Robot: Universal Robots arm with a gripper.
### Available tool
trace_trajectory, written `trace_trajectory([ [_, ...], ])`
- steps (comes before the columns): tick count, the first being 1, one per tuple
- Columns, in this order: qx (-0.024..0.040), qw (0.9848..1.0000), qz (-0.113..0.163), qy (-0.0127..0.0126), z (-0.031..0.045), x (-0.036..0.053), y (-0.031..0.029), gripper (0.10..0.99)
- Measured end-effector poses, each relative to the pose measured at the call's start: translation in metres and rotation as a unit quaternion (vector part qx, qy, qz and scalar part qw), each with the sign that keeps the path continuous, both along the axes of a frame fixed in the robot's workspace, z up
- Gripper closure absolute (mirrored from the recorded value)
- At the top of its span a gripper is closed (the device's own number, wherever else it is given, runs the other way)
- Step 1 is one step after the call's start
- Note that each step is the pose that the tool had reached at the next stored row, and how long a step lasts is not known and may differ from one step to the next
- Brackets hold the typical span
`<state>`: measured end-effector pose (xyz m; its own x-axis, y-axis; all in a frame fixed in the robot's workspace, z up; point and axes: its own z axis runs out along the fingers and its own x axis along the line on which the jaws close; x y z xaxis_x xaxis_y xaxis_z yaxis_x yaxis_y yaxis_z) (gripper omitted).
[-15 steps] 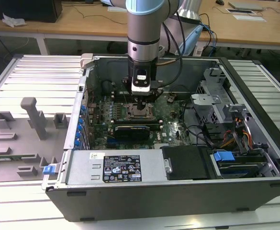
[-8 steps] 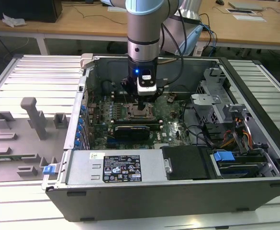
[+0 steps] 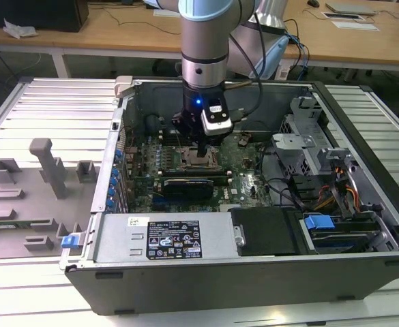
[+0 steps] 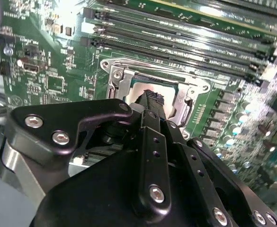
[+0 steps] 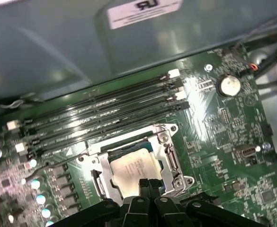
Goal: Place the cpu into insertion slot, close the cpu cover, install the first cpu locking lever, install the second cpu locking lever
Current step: 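Close the cpu cover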
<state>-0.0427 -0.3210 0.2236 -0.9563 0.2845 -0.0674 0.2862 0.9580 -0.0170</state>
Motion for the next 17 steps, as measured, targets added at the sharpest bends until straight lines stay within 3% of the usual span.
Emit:
trace_trajectory([
  [7,-0.0049,0.9984,0.056,0.0000,-0.0001,0.0000,0.0003,0.980],
  [10,-0.0048,0.9984,0.056,-0.0001,-0.0001,0.0000,0.0003,0.980],
  [15,0.0049,0.9976,0.068,-0.0009,-0.0022,-0.0005,0.0003,0.980],
  [17,0.0049,0.9955,0.095,-0.0007,-0.0028,-0.0005,0.0003,0.980],
])
